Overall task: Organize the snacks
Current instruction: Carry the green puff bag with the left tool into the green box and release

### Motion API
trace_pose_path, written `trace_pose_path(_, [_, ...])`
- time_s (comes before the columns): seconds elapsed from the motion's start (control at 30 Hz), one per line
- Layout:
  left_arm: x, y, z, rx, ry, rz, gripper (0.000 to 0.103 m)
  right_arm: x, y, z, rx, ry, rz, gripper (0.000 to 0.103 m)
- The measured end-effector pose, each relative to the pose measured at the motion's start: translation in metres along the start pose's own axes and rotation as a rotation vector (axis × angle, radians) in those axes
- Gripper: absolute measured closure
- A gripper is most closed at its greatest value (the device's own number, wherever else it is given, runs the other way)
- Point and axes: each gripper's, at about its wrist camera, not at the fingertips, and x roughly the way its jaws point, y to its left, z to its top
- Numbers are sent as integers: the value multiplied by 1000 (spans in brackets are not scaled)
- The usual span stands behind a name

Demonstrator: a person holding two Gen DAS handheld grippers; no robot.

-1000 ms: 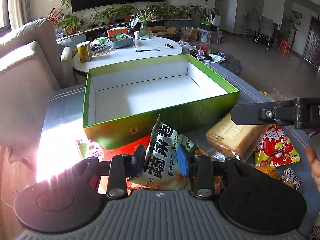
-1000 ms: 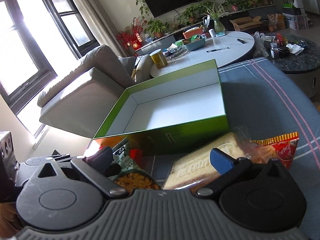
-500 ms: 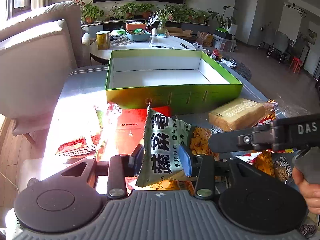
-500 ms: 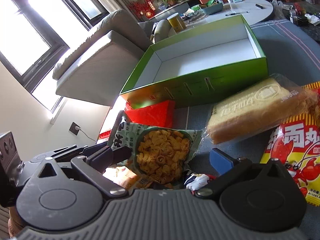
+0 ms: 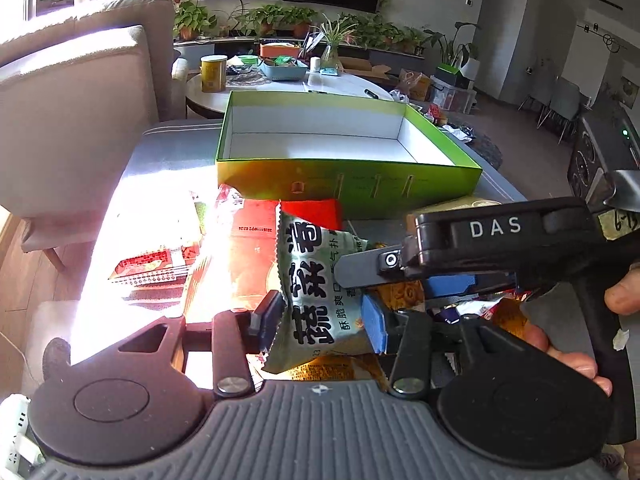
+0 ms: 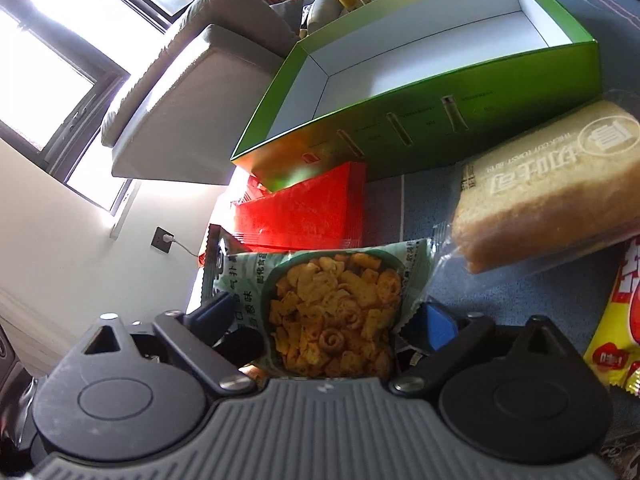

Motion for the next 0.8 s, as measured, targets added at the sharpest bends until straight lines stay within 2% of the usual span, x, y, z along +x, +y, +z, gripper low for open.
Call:
trace_pose_path(0.03, [-6, -3, 0, 2, -11, 14, 63, -4, 0, 1, 4, -4, 15, 21])
trace_pose_path(0.1, [-19, -9, 4, 20, -55, 24, 62, -16, 3, 3, 23, -20, 65, 24])
trace_pose_path(0.23, [-42, -16, 18, 33, -140, 26, 62, -41, 23, 11, -44, -95, 96, 24])
trace_pose_path(0.37, [-44, -20, 39, 23, -168, 2, 62, -59, 34, 29, -72, -154, 104, 24])
trace_pose_path(0.53, [-24, -30, 68, 11, -186, -3, 62, -79, 42, 55, -125, -247, 77, 23])
trace_pose_path(0.63, [-4, -36, 85, -7, -171, -27, 61, -80, 38, 67, -164, -296, 27, 23])
trace_pose_path(0.8, [35, -48, 106, 8, -132, -37, 61, -74, 15, 83, -127, -313, -29, 23])
